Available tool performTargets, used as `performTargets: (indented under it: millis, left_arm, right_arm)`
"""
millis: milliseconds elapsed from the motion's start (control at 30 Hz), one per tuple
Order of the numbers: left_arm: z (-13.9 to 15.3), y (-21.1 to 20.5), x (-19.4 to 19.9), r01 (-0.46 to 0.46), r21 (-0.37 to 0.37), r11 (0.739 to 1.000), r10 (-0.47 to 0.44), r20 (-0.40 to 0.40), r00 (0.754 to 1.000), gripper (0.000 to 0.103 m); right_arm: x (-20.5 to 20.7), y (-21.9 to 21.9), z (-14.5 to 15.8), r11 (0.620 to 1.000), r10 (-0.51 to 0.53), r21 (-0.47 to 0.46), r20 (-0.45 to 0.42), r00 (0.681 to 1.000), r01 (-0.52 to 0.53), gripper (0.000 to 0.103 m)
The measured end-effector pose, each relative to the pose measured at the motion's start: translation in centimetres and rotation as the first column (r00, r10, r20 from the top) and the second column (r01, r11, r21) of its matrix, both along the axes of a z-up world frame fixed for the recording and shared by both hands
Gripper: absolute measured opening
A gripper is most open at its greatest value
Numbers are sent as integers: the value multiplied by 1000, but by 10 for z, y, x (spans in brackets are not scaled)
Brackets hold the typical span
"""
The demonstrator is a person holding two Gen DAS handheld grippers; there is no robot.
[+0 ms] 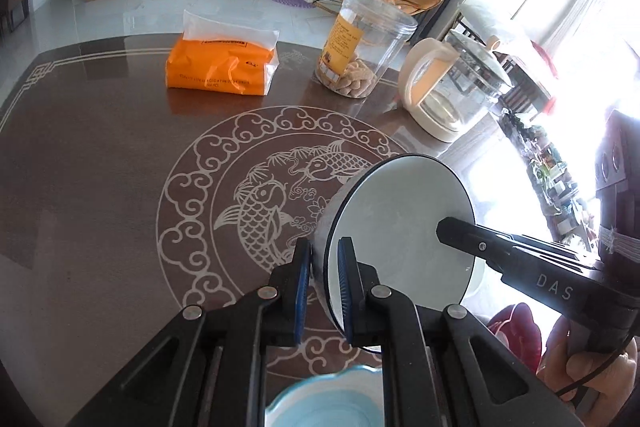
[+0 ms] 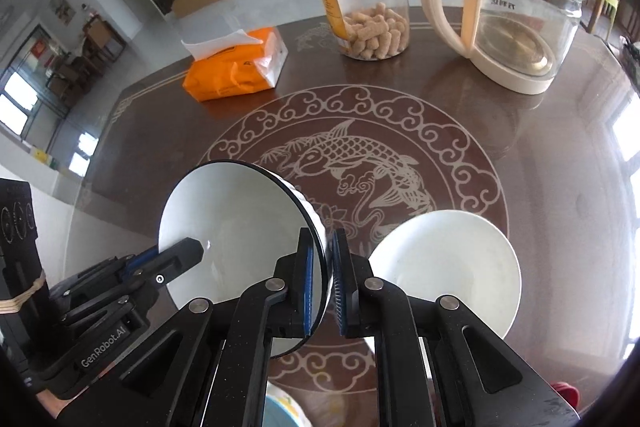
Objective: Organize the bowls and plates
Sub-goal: 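Lower the white bowl into the scalloped dish and open the right tool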
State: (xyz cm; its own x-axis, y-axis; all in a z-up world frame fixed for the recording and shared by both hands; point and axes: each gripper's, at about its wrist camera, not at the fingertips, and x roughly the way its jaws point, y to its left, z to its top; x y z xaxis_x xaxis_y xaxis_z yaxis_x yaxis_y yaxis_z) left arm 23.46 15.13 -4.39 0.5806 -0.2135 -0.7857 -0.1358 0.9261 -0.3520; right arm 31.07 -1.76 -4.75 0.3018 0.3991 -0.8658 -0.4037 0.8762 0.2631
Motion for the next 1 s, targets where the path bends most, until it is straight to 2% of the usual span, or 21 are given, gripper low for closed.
performTargets:
  millis: [100, 200, 333, 433, 733, 1000]
  left_arm:
    - [19, -7, -34, 27, 21, 999, -27, 29, 999, 13]
    - [26, -14, -70, 54, 46, 997, -57, 46, 997, 13]
    - [20, -24, -105, 73, 95, 993, -78, 43, 996, 13]
    - [5, -29, -116, 79, 102, 992, -81, 14, 997, 13]
    - [-48, -33, -124, 86, 85, 993, -78, -94, 992, 13]
    - [-61, -35, -120, 96, 93, 991, -86, -113, 990, 13]
  right_arm:
    - [-37, -9, 17, 1000, 4, 20, 3, 1000, -4, 12]
    - [-78, -17, 21, 1000, -2, 29, -20, 1000, 2, 12]
    - [-122, -25, 5, 999, -23, 40, -82, 996, 26, 12]
    - [-141, -29, -15, 998, -46, 42, -132, 990, 52, 12]
    - [-155, -36, -54, 995, -91, 16, -192, 977, 96, 12]
    - [-146, -37, -61, 994, -101, 20, -203, 974, 107, 12]
